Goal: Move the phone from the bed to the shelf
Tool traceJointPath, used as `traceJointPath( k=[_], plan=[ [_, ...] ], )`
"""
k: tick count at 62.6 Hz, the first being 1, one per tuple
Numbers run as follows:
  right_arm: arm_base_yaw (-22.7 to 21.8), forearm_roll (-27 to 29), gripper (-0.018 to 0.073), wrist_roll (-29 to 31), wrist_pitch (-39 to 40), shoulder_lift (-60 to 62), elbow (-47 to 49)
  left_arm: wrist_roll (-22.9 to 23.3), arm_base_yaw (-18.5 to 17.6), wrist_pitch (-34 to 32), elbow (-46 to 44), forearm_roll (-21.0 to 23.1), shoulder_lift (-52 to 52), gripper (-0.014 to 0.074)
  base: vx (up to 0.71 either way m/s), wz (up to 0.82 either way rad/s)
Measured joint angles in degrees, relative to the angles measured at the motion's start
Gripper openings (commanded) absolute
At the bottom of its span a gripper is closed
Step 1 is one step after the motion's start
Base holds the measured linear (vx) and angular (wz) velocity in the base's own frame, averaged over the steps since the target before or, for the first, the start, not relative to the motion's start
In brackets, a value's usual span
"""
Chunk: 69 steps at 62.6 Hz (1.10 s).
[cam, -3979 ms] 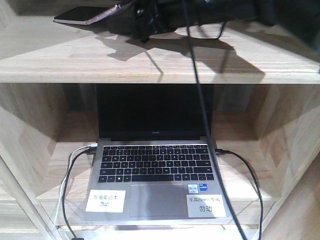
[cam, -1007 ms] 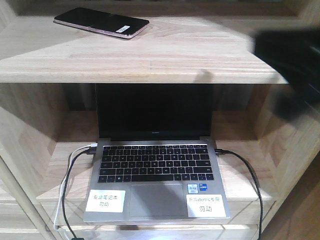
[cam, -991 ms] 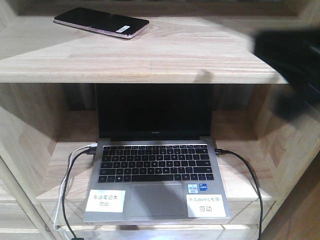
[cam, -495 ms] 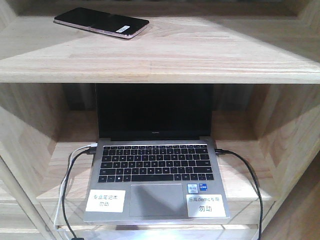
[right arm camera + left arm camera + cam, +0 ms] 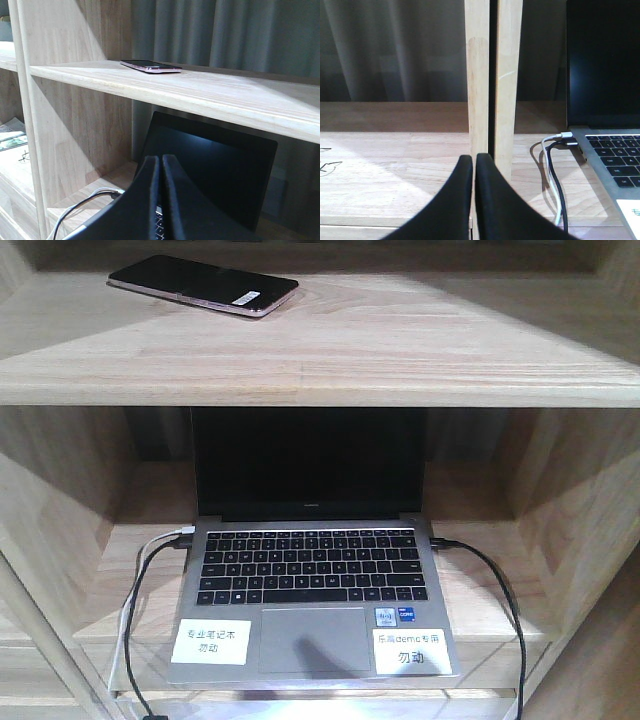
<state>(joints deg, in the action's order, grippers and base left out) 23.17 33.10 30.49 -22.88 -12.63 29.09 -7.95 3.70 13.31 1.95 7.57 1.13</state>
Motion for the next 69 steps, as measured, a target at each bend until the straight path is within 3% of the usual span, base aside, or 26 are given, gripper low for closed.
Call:
traceJointPath(
  k=[53, 61, 69],
  plan=[
    [0.00, 0.00, -0.0004, -0.26, 0.32, 0.00, 0.00, 0.00, 0.00, 0.00, 0.00, 0.00, 0.00, 0.0001, 0.00, 0.00],
    [0.00, -0.46, -0.0004, -2.70, 0.46, 0.00, 0.00, 0.00, 0.00, 0.00, 0.00, 0.00, 0.00, 0.0001, 0.00, 0.00],
    [0.00, -5.05, -0.0004, -8.56, 0.34, 0.00, 0.00, 0.00, 0.00, 0.00, 0.00, 0.00, 0.00, 0.0001, 0.00, 0.00]
  ],
)
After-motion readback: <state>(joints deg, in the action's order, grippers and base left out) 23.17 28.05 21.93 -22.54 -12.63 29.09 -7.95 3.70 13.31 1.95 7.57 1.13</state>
